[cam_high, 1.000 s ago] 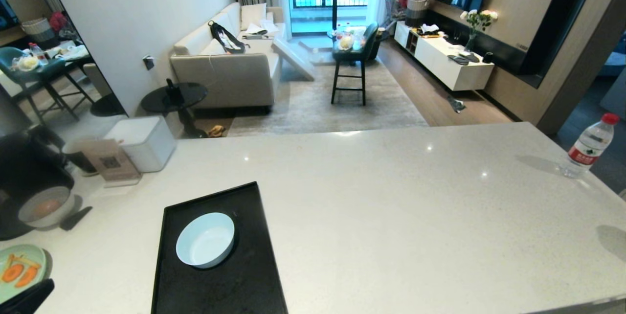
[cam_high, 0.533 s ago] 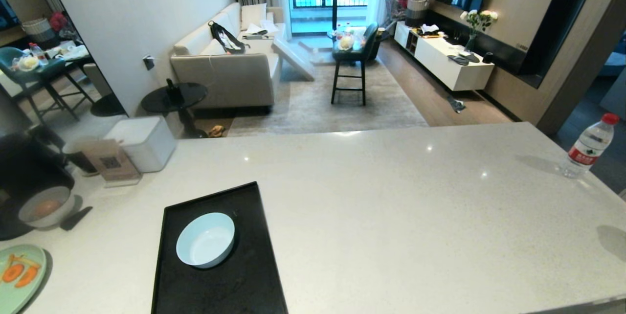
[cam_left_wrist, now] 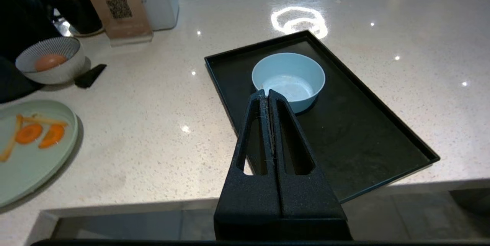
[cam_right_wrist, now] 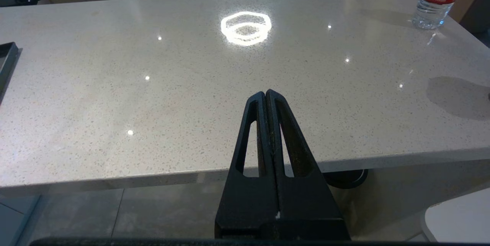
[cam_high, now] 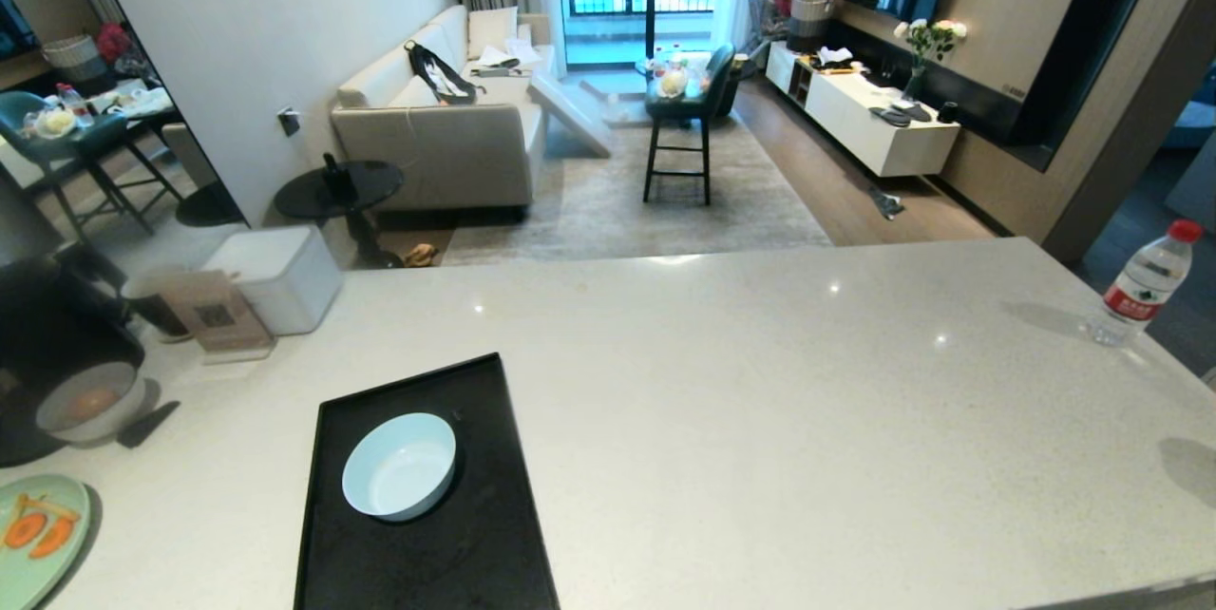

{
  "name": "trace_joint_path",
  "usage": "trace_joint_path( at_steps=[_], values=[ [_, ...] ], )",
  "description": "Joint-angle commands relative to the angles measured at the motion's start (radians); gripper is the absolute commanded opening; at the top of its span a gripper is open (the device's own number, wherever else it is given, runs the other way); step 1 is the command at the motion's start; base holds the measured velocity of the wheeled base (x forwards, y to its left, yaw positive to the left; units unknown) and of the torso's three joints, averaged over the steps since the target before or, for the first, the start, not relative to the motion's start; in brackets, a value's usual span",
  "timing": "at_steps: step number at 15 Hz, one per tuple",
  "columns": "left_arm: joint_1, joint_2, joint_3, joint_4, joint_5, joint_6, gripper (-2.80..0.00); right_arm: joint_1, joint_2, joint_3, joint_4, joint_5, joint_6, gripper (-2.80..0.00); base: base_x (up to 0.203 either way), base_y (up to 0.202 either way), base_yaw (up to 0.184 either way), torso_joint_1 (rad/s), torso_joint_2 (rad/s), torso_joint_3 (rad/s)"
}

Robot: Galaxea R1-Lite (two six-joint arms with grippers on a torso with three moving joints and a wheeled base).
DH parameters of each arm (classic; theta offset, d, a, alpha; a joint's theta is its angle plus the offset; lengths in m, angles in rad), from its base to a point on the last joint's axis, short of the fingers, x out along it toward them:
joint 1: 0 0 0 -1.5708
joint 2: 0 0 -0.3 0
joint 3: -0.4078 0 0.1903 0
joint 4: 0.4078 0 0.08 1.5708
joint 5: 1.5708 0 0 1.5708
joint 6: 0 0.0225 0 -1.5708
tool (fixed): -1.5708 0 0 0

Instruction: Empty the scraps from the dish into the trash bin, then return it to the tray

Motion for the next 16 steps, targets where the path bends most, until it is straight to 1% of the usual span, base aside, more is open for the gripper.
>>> trace_joint_path(
  at_steps=[1, 2, 3, 4, 5, 6, 8, 9, 16],
  values=[
    [0.0, -0.012, 0.003, 0.0, -0.006, 0.029, -2.8, 0.0, 0.0, 0.0, 0.0, 0.0, 0.0, -2.8, 0.0, 0.0, 0.0, 0.0, 0.0, 0.0],
    [0.001, -0.011, 0.003, 0.0, -0.009, 0.044, -2.8, 0.0, 0.0, 0.001, 0.0, -0.001, 0.0, -2.8, 0.0, 0.0, 0.0, 0.0, 0.0, 0.0],
    [0.002, -0.012, 0.003, 0.0, -0.018, 0.074, -2.8, 0.0, 0.0, 0.001, 0.0, 0.0, 0.0, -2.8, 0.0, 0.0, 0.0, 0.0, 0.0, 0.0],
    [0.001, -0.012, 0.002, 0.0, -0.046, 0.114, -2.8, 0.0, 0.0, -0.001, 0.0, -0.001, 0.0, -2.8, 0.0, 0.0, 0.0, 0.0, 0.0, 0.0],
    [0.0, -0.011, 0.003, -0.002, -0.05, 0.119, -2.8, 0.0, 0.0, -0.001, 0.0, -0.001, 0.0, -2.8, 0.0, 0.0, 0.0, 0.0, 0.0, 0.0],
    [0.0, -0.011, 0.004, -0.002, -0.048, 0.1, -2.8, 0.0, 0.0, -0.001, 0.0, 0.0, 0.0, -2.8, 0.0, 0.0, 0.0, 0.0, 0.0, 0.0],
    [0.002, -0.011, 0.004, 0.0, -0.033, -0.009, -2.8, 0.0, 0.0, -0.001, 0.0, -0.001, 0.0, -2.8, 0.0, 0.0, 0.0, 0.0, 0.0, 0.0],
    [0.002, -0.011, 0.004, 0.002, -0.03, 0.0, -2.8, 0.0, 0.0, -0.001, 0.0, 0.0, 0.0, -2.8, 0.0, 0.0, 0.0, 0.0, 0.0, 0.0],
    [0.0, -0.011, 0.006, 0.0, -0.028, 0.0, -2.8, 0.0, 0.0, 0.001, 0.0, -0.001, 0.0, -2.8, 0.0, 0.0, 0.0, 0.0, 0.0, 0.0]
  ],
)
